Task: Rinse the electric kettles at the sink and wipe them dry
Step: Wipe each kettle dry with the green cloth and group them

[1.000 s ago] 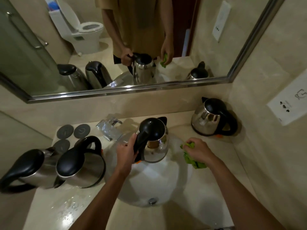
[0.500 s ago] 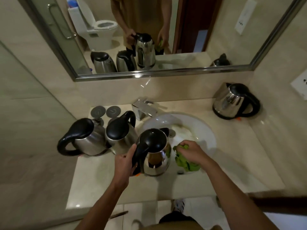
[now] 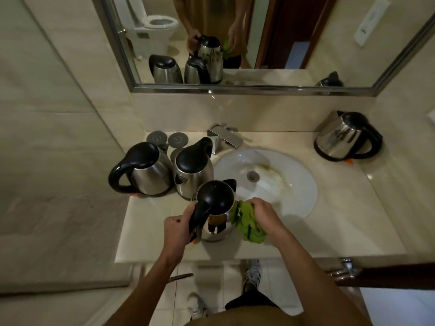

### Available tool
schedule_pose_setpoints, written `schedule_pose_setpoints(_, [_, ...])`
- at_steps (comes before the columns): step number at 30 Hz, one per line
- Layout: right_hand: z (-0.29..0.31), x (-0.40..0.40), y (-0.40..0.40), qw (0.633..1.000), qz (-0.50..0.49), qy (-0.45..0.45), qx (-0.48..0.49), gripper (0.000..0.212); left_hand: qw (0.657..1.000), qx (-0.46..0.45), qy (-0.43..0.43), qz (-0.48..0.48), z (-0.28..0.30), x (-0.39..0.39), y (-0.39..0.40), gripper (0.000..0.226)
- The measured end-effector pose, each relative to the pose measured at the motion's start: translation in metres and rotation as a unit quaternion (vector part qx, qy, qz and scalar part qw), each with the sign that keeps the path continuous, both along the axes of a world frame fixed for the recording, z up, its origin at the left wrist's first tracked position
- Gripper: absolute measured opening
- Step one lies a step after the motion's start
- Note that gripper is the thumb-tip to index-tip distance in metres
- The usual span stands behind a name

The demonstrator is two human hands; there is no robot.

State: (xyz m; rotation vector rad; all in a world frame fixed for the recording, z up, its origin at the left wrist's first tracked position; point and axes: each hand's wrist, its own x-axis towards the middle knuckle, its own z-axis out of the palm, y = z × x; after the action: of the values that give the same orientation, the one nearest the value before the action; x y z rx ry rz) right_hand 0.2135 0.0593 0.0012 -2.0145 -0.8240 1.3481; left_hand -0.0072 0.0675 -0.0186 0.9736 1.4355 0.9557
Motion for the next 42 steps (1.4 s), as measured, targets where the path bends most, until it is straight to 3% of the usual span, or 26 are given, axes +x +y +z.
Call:
schedule_pose_setpoints(3, [0.003, -0.018, 0.000, 0.993, -0.095, 0.066, -0.013, 0.036, 1.000, 0.002, -0.004, -0.012, -0.002, -0.003, -0.007, 0.058])
schedule_pose_setpoints(7, [0.004, -0.045, -0.008, 0.993, -0.058, 0.101, 0.022, 0.024, 0.999, 0.008, -0.002, -0.039, -0.003, -0.009, -0.013, 0.060])
schedule_pose_setpoints(14, [-0.015, -0.083, -0.033, 0.986, -0.142, 0.018, 0.089, 0.040, 0.998, 0.011, 0.008, -0.069, 0.000, -0.012, -0.013, 0.060])
schedule_pose_setpoints(28, [-0.032, -0.096, -0.086, 0.977, -0.205, -0.037, 0.050, 0.069, 0.995, 0.000, -0.001, -0.098, 0.004, -0.016, -0.025, 0.064])
schedule_pose_setpoints(33, [-0.031, -0.083, -0.095, 0.983, -0.166, -0.077, 0.018, 0.073, 0.997, 0.001, -0.010, -0.073, -0.004, -0.011, -0.041, 0.066])
schedule_pose_setpoints(42, [-0.008, -0.066, -0.098, 0.977, -0.071, -0.171, 0.104, 0.067, 0.998, 0.004, -0.015, -0.064, -0.002, -0.006, -0.047, 0.066])
